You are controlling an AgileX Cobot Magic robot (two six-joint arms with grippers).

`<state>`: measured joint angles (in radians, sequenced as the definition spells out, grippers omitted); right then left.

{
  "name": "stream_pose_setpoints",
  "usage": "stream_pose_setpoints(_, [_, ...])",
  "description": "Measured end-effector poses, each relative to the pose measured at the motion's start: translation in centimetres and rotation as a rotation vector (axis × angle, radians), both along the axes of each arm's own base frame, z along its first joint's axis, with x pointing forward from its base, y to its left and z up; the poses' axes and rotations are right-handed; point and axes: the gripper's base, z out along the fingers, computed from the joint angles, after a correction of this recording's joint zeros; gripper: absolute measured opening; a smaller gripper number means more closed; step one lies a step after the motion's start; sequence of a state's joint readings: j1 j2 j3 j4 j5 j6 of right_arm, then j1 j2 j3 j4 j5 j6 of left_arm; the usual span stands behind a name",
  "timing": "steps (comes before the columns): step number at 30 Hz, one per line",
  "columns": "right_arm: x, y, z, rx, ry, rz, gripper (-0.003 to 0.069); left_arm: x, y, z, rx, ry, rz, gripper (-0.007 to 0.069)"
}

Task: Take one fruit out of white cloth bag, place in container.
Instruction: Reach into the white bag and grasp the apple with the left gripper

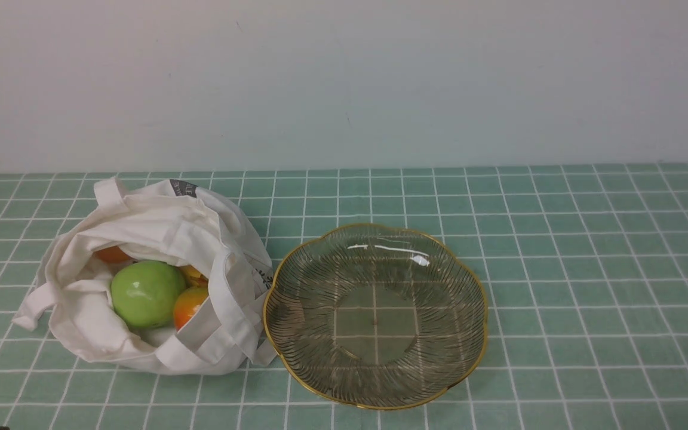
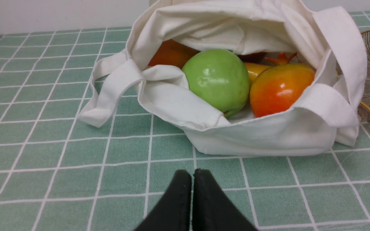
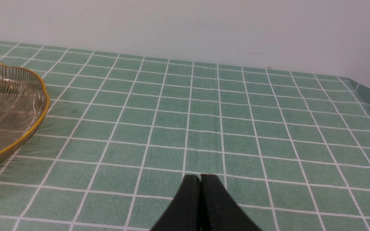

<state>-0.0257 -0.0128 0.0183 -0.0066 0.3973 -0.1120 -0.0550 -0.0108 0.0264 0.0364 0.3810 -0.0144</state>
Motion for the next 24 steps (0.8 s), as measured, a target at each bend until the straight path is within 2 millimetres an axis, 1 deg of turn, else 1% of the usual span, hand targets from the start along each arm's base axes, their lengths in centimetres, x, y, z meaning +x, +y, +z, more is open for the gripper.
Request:
stream_pose_setpoints(12, [0.0,0.0,0.0,0.000,0.000,0.000,-0.0015,0.0,0.0,0.0,0.003,-0.001,-0.001,-0.0008])
stream_pose_setpoints(16, [0.0,0.0,0.0,0.000,0.000,0.000,-0.0015,0.1,-0.1,0.4,-0.032,-0.045,0.001,-0.0008])
stream_pose_setpoints(17, [0.0,0.0,0.0,0.000,0.000,0.000,-0.0015,0.2,-0.2,0.8,-0.110,-0.093,0.006,-0.0008])
stream_pose_setpoints(18, [0.0,0.0,0.0,0.000,0.000,0.000,-0.0015,0.3,-0.3,1.0,-0.148,-0.112,0.009,-0.0008])
stream_pose_setpoints(19, [0.0,0.0,0.0,0.000,0.000,0.000,-0.0015,0.3,-0.3,1.5,-0.238,-0.155,0.017,-0.0008])
stream_pose_setpoints(21, [0.0,0.0,0.0,0.000,0.000,0.000,-0.0015,0.4,-0.4,1.9,-0.345,-0.199,0.027,-0.0008])
stream_pose_setpoints(22, [0.0,0.0,0.0,0.000,0.000,0.000,-0.0015,0.4,-0.4,2.0,-0.353,-0.207,0.027,-0.0008])
stream_pose_setpoints(24, [0.0,0.0,0.0,0.000,0.000,0.000,-0.0015,0.4,-0.4,2.4,-0.434,-0.245,0.035,-0.0008])
